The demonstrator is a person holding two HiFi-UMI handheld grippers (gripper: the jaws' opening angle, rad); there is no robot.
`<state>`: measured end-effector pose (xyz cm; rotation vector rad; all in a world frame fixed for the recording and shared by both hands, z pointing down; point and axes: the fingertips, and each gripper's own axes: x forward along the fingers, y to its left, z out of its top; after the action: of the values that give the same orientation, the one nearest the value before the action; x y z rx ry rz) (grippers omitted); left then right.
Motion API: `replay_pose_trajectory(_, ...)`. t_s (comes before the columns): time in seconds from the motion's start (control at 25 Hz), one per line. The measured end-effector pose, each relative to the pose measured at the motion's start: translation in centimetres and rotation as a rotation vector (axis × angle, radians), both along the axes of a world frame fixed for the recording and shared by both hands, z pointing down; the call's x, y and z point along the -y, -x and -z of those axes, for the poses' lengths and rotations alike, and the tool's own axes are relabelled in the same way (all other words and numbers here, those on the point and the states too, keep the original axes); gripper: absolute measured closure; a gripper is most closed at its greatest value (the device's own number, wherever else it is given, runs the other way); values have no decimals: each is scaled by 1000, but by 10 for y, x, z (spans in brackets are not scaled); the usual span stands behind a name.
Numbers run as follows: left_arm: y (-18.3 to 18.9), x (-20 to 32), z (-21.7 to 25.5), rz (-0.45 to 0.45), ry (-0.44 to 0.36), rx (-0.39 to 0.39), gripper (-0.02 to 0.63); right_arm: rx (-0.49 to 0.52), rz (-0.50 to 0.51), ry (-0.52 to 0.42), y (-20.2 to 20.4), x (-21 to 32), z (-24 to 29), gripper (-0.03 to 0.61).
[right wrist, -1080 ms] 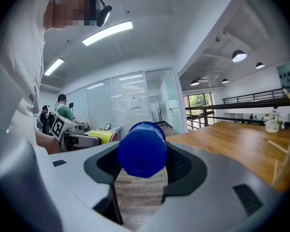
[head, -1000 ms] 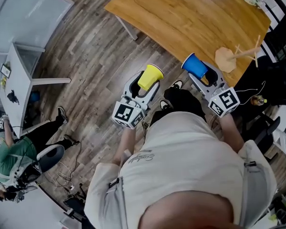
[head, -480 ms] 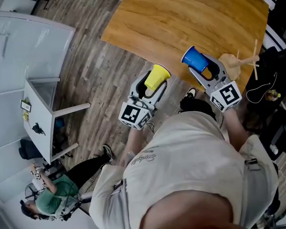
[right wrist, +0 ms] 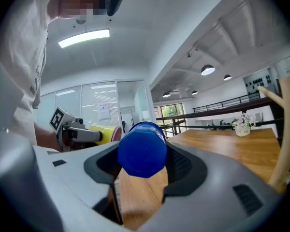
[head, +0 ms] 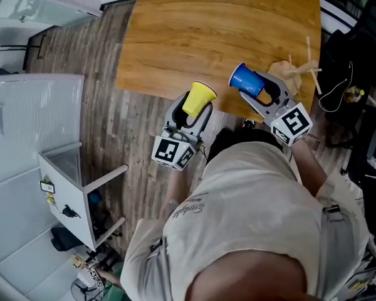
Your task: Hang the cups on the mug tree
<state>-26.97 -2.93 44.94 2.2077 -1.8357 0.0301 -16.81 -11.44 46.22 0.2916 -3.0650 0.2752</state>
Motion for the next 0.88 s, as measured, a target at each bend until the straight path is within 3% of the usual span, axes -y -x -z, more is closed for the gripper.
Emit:
replay_pose_trajectory(0.12, 1, 20, -4, -51, -4, -24, 337, 28, -65, 64, -10, 16, 0, 341)
replay_pose_trajectory(0.28, -5, 36, -5, -147, -17, -34, 337, 38, -173, 74, -20, 19, 4, 341)
replay_pose_trajectory(0.68, -16, 93, 19, -406, -55, -49, 337, 108, -392, 4, -43, 37, 78, 341)
replay_pose_trajectory(0.88, -41, 108, 13, -515, -52, -49, 337, 174, -488, 28, -76, 33, 106, 341)
